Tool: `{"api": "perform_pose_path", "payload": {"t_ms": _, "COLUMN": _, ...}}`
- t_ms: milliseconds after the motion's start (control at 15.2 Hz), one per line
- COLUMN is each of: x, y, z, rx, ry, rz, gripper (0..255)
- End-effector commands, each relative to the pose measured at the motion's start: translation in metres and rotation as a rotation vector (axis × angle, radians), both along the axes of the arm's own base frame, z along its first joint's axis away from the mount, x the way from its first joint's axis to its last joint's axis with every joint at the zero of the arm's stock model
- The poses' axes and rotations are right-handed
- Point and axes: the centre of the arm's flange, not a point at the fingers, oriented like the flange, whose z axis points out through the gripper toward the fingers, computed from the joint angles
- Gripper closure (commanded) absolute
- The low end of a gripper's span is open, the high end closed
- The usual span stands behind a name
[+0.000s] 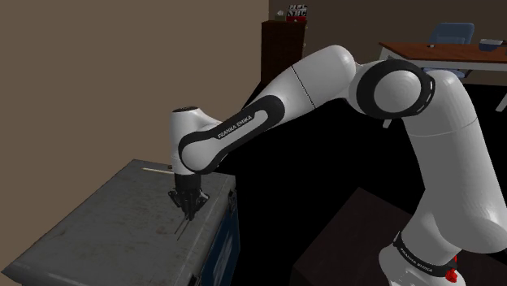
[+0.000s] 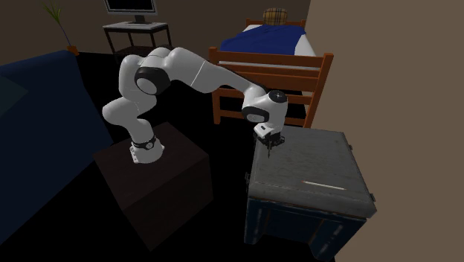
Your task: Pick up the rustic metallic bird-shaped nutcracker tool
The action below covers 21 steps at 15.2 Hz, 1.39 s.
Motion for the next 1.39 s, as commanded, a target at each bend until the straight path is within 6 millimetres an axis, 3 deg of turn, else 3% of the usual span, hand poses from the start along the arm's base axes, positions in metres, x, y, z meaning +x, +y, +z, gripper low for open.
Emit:
{"api": "perform_pose_path", "payload": {"t_ms": 0, "x": 0.000, "y": 0.000, "z": 0.000, "rx": 0.000, "ry": 0.000, "rz": 0.000, "gripper": 255}}
{"api": "perform_pose_path", "payload": {"t_ms": 264, "x": 0.000, "y": 0.000, "z": 0.000, "rx": 0.000, "ry": 0.000, "rz": 0.000, "gripper": 255}}
{"api": "perform_pose_path", "payload": {"t_ms": 1320, "x": 0.000, "y": 0.000, "z": 0.080, "rx": 0.000, "ry": 0.000, "rz": 0.000, "gripper": 255}}
